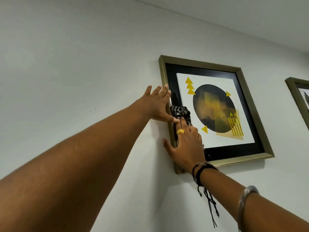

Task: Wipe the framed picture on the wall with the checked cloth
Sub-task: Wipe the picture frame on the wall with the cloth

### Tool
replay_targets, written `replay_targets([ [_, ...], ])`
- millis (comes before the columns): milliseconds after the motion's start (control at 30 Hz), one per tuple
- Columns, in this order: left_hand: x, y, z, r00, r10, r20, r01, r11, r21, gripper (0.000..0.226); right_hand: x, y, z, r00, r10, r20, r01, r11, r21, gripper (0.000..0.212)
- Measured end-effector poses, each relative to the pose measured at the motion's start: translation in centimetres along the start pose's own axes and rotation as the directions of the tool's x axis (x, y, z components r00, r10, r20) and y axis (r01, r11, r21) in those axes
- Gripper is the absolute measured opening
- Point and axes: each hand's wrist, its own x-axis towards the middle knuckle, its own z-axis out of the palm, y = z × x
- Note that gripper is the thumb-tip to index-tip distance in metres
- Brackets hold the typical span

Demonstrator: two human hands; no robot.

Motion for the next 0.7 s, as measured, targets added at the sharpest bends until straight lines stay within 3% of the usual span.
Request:
replay_targets([
  [233, 0.2, 0.6, 0.9, 1.0, -0.02, -0.003, 0.02, 1.0, 0.01, 0.127, -5.9, 1.8, 1.7, 0.999, -0.025, -0.032, 0.024, 0.999, -0.034, 0.078],
  [533, 0.4, 0.9, 1.2, 0.999, -0.033, -0.008, 0.033, 0.999, 0.007, 0.13, -0.4, 0.0, 0.2, 1.0, 0.005, -0.03, -0.006, 0.999, -0.038, 0.082],
  [700, 0.4, 0.7, 0.8, 1.0, -0.03, 0.005, 0.03, 0.999, -0.022, 0.131, -4.4, 1.3, 0.9, 0.998, -0.057, -0.033, 0.056, 0.997, -0.047, 0.08],
])
